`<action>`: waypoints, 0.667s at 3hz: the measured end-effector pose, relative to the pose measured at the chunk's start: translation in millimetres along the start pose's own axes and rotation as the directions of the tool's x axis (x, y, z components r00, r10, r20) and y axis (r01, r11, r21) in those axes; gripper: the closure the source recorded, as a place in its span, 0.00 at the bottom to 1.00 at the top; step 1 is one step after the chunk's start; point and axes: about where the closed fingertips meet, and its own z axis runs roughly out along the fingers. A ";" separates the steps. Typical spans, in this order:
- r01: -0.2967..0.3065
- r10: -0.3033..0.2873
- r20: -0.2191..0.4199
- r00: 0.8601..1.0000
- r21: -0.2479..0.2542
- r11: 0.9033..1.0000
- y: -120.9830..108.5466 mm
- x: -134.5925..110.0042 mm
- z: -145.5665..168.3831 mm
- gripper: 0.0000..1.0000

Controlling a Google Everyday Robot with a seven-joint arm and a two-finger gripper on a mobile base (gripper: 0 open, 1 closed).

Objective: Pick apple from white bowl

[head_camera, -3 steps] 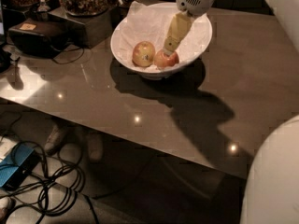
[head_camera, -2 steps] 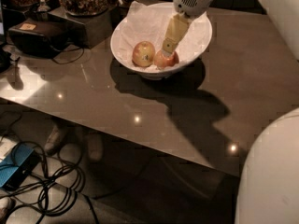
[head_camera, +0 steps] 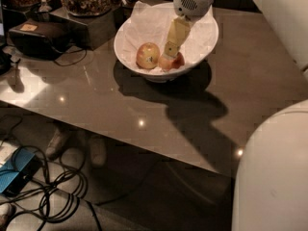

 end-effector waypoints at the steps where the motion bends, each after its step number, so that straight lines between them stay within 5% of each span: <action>1: -0.002 0.002 -0.019 1.000 0.014 1.000 -7.6 0.8 6.0 0.23; 2: -0.001 0.001 -0.030 1.000 0.025 1.000 -13.9 2.2 10.3 0.22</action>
Offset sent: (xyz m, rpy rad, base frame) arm 0.0109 -0.0162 -0.0100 -0.0705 0.0158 -0.0166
